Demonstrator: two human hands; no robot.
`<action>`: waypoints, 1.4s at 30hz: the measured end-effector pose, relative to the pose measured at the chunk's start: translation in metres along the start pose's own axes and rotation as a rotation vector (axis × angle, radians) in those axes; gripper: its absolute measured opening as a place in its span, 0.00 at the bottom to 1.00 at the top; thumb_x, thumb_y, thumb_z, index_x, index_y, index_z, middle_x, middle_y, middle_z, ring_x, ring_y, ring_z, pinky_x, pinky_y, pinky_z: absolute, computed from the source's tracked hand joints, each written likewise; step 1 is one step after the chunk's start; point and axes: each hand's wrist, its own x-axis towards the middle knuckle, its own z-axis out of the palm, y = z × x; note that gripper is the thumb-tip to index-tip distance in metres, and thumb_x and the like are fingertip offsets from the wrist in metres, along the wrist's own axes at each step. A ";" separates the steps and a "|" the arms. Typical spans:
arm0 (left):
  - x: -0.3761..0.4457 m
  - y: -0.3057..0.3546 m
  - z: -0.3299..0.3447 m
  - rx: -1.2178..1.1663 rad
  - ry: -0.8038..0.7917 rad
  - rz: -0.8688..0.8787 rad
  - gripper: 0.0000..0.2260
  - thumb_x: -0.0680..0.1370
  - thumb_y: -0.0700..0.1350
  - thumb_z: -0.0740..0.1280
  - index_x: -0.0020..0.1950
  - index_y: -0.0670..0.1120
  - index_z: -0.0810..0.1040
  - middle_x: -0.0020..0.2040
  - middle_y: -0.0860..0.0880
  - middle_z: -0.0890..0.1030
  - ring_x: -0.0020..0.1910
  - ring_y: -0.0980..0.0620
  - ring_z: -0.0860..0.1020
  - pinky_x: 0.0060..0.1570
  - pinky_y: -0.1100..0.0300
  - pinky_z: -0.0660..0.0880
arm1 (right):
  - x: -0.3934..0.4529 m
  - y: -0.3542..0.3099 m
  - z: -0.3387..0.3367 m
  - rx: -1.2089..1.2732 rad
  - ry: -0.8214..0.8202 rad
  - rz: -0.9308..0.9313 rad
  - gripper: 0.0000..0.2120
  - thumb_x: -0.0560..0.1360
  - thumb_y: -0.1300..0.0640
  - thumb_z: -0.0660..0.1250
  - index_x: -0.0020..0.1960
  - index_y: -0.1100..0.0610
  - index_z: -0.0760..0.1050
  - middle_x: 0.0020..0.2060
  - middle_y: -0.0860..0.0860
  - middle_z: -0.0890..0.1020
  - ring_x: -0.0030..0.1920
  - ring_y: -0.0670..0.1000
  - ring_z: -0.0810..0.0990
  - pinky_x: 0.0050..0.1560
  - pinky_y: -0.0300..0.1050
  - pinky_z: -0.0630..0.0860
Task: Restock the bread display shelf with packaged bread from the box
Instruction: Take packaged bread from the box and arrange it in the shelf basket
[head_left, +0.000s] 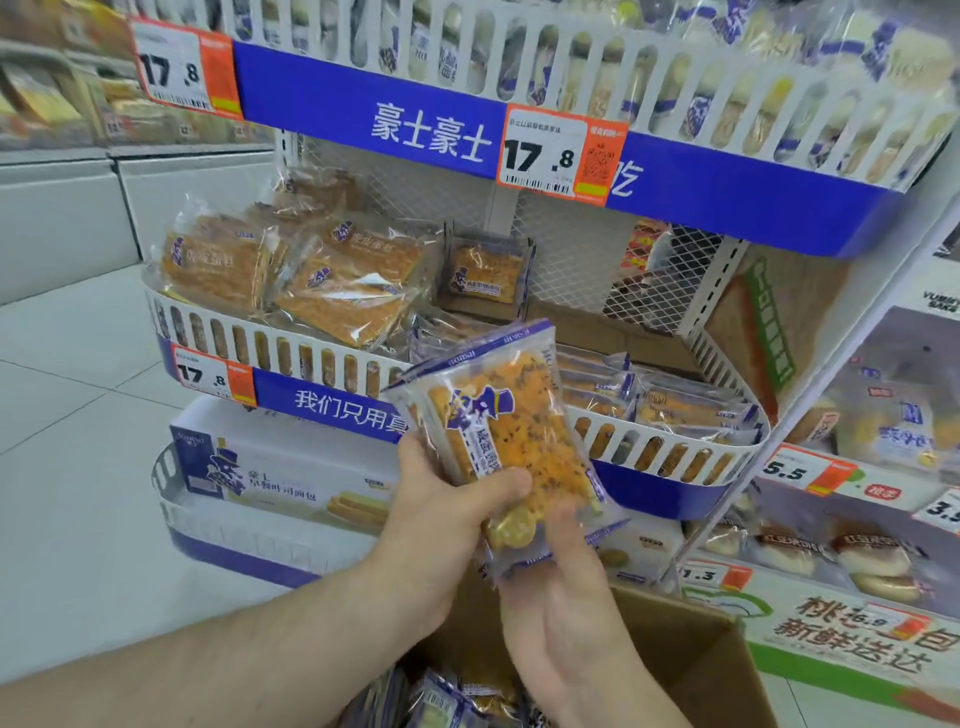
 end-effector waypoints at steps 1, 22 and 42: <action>-0.003 0.000 0.001 0.051 -0.025 0.013 0.34 0.62 0.37 0.81 0.62 0.51 0.69 0.52 0.47 0.85 0.51 0.47 0.85 0.49 0.50 0.82 | 0.002 -0.004 0.007 0.014 0.017 -0.009 0.35 0.58 0.49 0.80 0.63 0.51 0.75 0.51 0.53 0.87 0.50 0.53 0.86 0.50 0.51 0.81; 0.035 0.060 -0.003 0.363 -0.075 0.087 0.33 0.57 0.57 0.77 0.60 0.55 0.73 0.52 0.53 0.83 0.45 0.59 0.83 0.52 0.58 0.78 | 0.053 -0.072 0.005 -0.268 -0.099 -0.043 0.34 0.61 0.55 0.80 0.65 0.56 0.76 0.54 0.59 0.85 0.54 0.61 0.85 0.46 0.52 0.83; 0.165 0.019 -0.012 1.364 0.235 0.741 0.15 0.74 0.59 0.62 0.58 0.55 0.74 0.48 0.59 0.78 0.46 0.59 0.77 0.40 0.64 0.71 | 0.342 -0.121 0.063 -0.963 -0.036 -0.131 0.26 0.53 0.50 0.83 0.48 0.56 0.81 0.45 0.51 0.87 0.58 0.57 0.82 0.67 0.55 0.73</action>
